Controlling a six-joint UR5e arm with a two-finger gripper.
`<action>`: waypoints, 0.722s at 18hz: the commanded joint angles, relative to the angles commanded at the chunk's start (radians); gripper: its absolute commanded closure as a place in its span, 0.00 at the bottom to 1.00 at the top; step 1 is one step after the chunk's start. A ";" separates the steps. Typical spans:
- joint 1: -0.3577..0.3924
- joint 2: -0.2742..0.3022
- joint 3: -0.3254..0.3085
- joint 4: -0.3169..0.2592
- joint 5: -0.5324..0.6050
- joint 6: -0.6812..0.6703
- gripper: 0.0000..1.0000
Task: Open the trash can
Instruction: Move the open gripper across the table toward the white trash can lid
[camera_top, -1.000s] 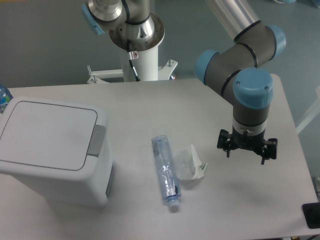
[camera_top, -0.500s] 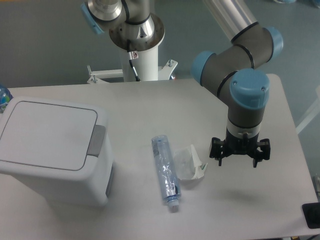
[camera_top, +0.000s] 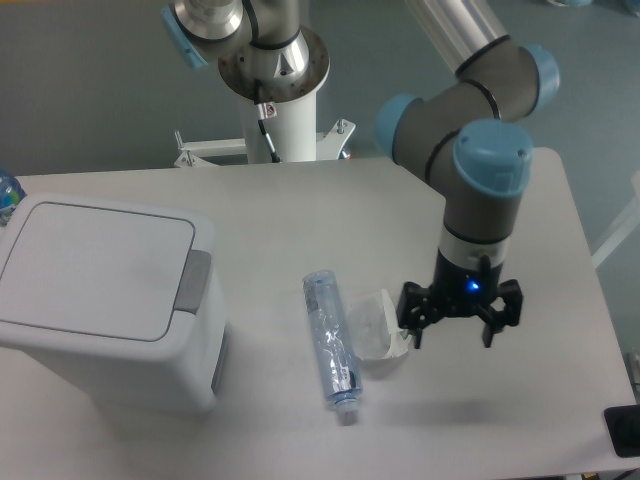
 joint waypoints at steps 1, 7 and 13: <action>-0.002 0.028 -0.015 0.000 -0.019 -0.009 0.00; -0.086 0.114 -0.009 0.002 -0.033 -0.184 0.00; -0.169 0.197 -0.006 0.002 -0.066 -0.246 0.00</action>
